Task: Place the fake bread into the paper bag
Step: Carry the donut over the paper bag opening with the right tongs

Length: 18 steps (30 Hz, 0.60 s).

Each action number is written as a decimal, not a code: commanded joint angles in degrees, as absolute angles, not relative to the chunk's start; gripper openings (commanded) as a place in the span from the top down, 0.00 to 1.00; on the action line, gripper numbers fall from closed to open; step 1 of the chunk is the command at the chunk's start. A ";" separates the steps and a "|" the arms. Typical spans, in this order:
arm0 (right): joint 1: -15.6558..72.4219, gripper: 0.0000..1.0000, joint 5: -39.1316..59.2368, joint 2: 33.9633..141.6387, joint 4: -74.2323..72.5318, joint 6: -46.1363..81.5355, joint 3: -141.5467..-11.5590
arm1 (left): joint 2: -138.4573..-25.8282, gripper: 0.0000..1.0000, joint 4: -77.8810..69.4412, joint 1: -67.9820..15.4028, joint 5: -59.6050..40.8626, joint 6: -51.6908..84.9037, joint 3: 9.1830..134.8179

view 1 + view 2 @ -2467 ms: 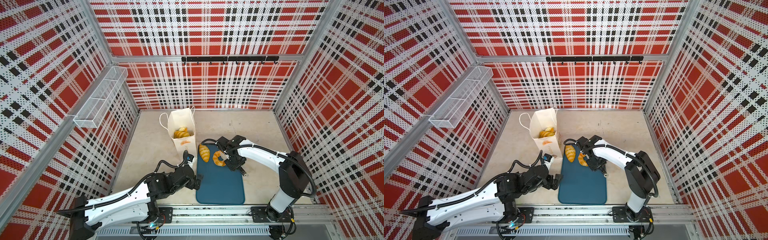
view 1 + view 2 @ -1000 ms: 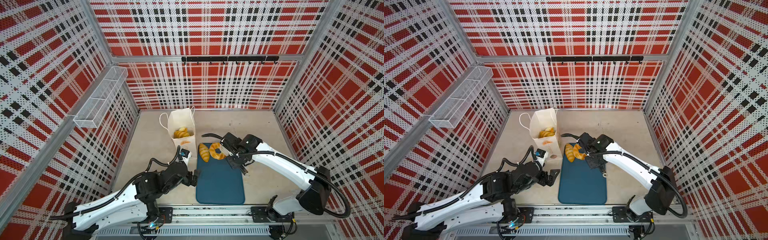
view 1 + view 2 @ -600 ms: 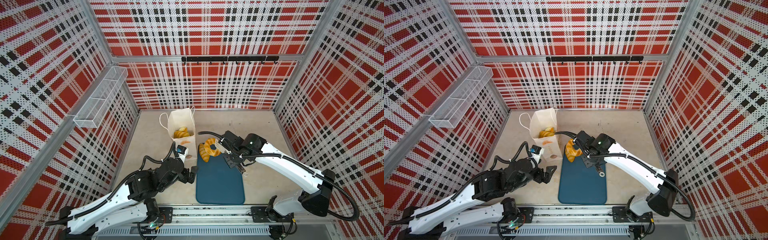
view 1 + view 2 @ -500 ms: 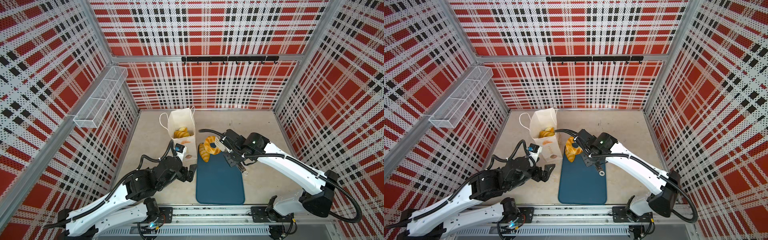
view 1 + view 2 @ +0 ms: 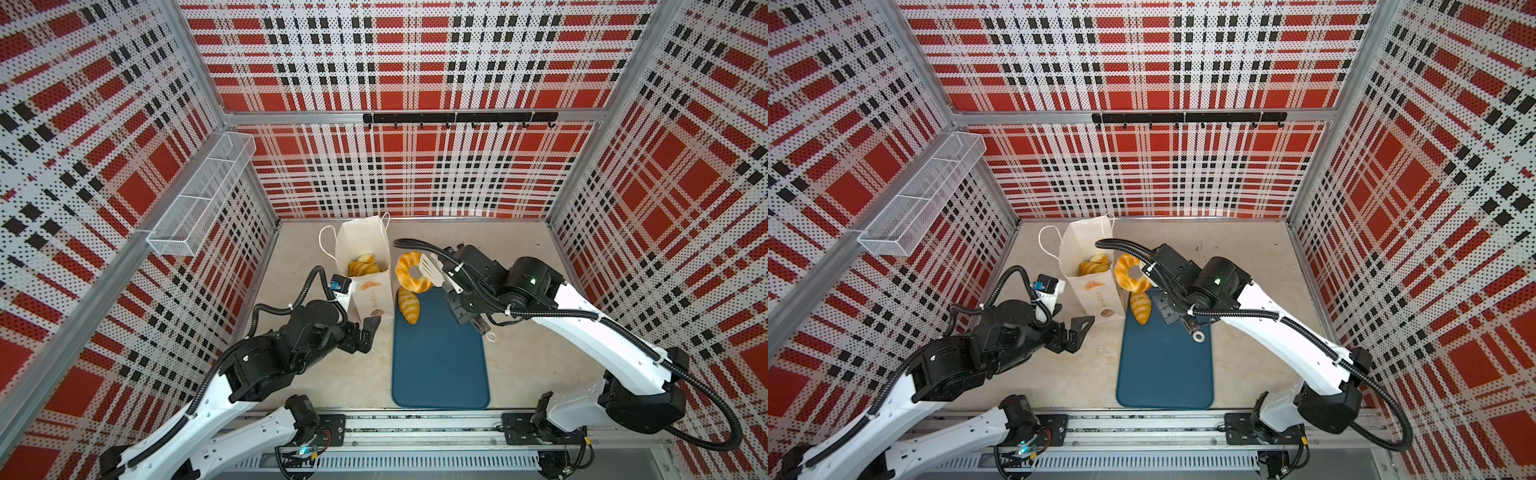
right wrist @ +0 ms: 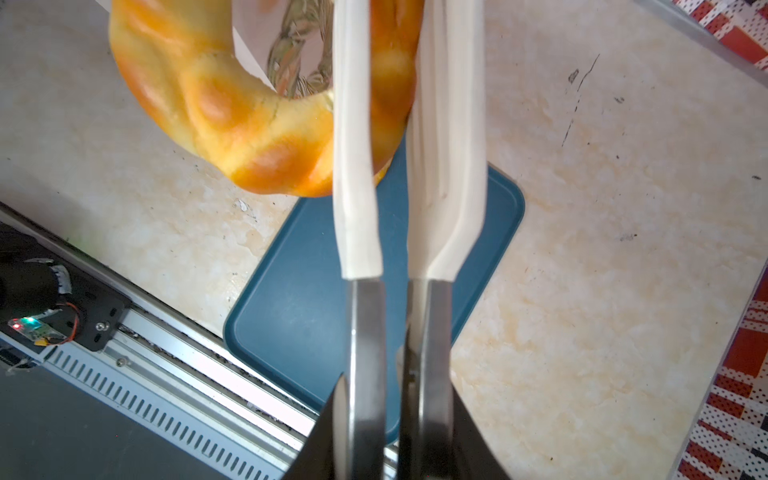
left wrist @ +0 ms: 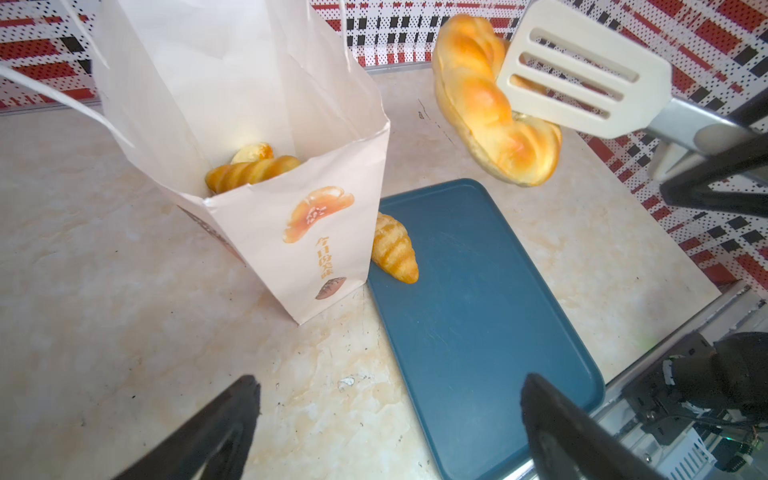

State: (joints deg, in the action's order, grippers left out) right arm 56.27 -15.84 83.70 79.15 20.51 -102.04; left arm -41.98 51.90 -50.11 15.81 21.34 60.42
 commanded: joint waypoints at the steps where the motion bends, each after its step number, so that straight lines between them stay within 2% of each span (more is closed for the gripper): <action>1: 56.87 0.69 -18.04 85.31 78.06 19.63 -106.07 | -41.44 0.00 54.26 -48.16 14.27 19.10 62.70; 18: 60.73 0.68 -21.07 97.32 72.31 14.82 -123.29 | -41.31 0.01 56.00 -34.86 5.55 14.81 65.87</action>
State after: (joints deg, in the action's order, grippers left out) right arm 60.45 -18.85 95.92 77.73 16.45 -120.70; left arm -41.36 55.13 -36.86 8.10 16.58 64.36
